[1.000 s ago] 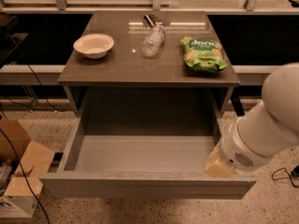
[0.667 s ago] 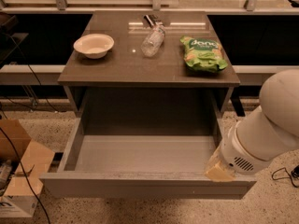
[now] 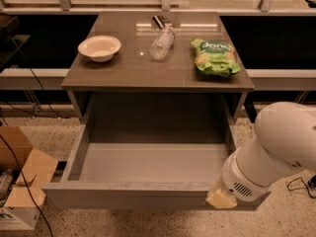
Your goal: Close top drawer
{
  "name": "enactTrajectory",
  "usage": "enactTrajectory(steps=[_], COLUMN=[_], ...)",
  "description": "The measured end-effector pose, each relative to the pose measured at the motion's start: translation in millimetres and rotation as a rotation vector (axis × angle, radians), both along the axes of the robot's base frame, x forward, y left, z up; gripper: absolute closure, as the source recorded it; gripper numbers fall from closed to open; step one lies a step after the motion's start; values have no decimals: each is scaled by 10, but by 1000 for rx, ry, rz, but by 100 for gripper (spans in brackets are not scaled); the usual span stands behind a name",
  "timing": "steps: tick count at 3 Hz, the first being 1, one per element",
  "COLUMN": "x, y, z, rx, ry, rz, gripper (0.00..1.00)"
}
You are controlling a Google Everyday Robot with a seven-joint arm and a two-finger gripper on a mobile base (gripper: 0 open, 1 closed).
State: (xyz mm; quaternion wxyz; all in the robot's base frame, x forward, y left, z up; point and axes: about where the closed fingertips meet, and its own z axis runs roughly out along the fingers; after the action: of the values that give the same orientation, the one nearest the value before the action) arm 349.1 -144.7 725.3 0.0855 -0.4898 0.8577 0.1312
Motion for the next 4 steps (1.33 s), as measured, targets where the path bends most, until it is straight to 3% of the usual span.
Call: enactTrajectory(steps=[1, 3, 4], x=[-93, 320, 320], y=[17, 70, 70], z=[-356, -782, -782], rx=[25, 71, 71], ry=[47, 8, 8], rz=[-15, -13, -13], gripper=[100, 100, 100])
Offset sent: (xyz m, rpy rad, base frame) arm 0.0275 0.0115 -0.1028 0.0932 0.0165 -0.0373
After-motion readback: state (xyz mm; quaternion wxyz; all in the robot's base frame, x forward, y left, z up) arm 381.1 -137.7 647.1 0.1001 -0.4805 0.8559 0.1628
